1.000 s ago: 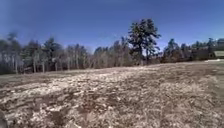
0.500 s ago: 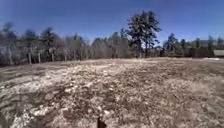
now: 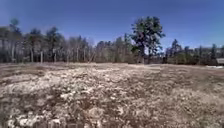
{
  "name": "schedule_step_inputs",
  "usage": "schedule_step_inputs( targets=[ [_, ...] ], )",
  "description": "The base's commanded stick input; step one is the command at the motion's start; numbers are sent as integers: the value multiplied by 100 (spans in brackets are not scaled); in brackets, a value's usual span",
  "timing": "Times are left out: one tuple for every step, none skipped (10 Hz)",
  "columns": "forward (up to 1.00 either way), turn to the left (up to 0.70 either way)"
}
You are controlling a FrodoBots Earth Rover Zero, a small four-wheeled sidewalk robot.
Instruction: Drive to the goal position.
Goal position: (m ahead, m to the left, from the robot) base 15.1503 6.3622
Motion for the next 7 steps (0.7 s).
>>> schedule_step_inputs(
  targets=[
    [70,0],
    [70,0],
    [70,0],
    [70,0],
    [70,0],
    [70,0],
    [70,0]
  ],
)
